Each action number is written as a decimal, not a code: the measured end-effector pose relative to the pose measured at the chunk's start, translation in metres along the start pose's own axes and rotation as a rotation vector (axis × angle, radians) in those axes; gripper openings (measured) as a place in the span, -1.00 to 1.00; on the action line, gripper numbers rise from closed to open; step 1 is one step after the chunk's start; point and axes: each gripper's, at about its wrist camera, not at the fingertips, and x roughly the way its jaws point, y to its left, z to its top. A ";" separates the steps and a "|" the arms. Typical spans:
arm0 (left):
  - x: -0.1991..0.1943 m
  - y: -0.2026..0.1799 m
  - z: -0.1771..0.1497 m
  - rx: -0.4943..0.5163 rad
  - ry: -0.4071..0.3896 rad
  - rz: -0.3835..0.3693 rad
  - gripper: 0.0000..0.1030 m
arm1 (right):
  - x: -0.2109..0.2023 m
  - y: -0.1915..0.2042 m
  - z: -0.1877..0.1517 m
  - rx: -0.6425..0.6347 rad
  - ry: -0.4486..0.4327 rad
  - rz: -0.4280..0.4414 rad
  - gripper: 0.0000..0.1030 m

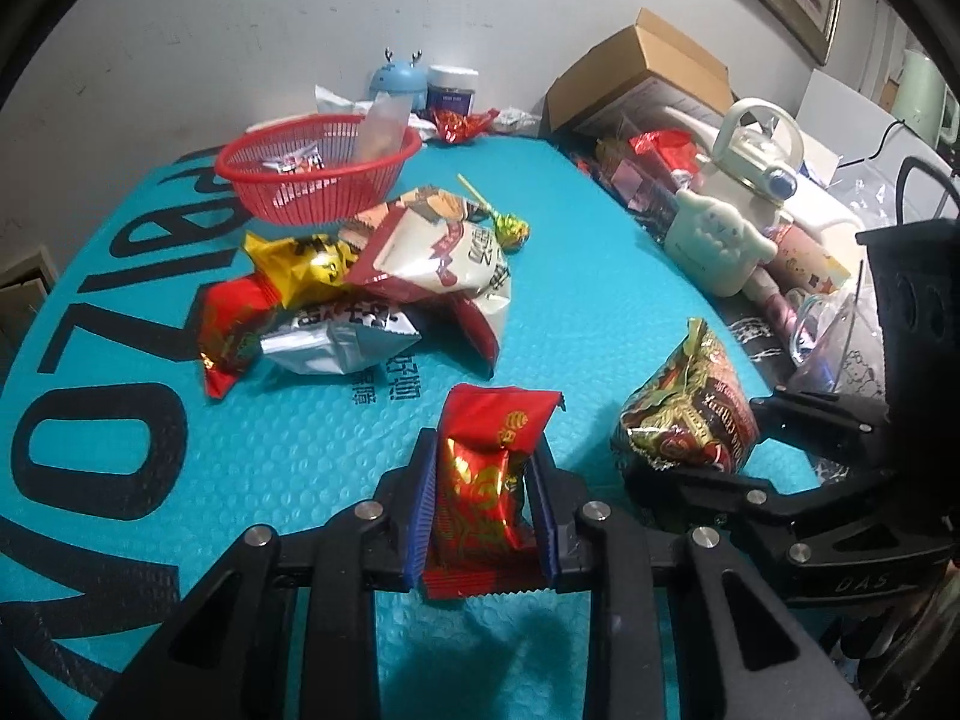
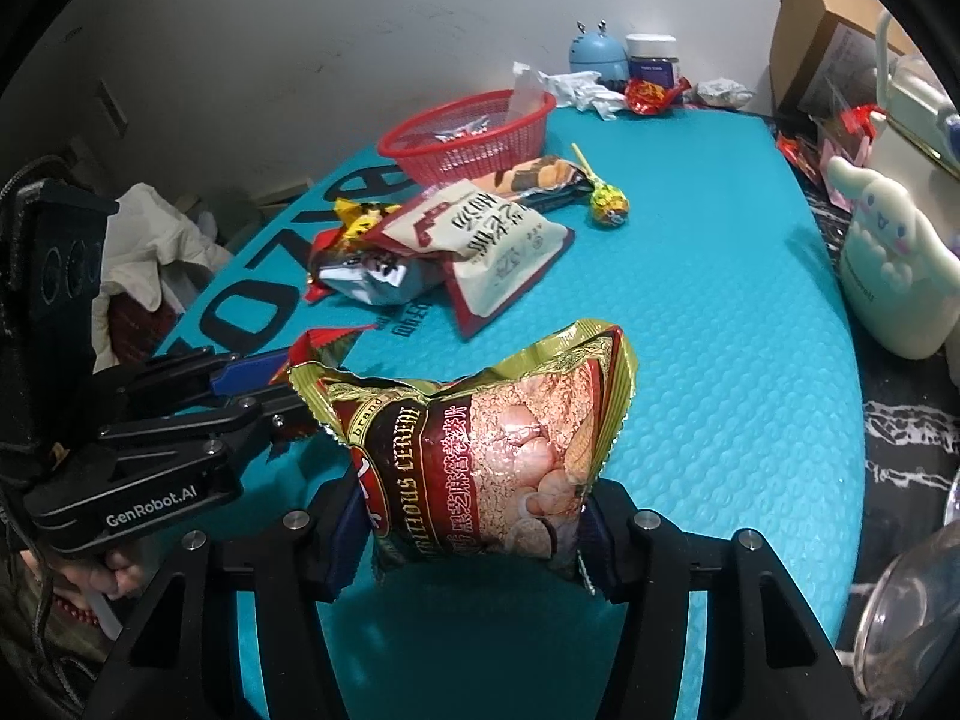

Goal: Organize snacks
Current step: 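Close the left tool on the red wrapper packet while the right tool holds the gold bag, then lift the red packet with the left tool while the right tool carries the gold bag toward the basket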

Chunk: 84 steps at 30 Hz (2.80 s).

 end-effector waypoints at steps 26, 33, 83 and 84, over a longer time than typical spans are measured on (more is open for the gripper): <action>-0.085 -0.009 0.074 0.052 -0.282 -0.017 -0.47 | -0.061 0.031 0.065 -0.115 -0.177 -0.011 0.13; -0.085 -0.002 0.104 0.068 -0.329 -0.014 -0.47 | -0.067 0.033 0.095 -0.153 -0.229 -0.031 0.13; 0.099 0.124 0.253 -0.027 -0.187 0.208 -0.47 | 0.090 -0.036 0.287 -0.093 -0.228 -0.048 0.13; 0.102 0.126 0.252 -0.030 -0.174 0.223 -0.47 | 0.095 -0.037 0.286 -0.087 -0.219 -0.043 0.13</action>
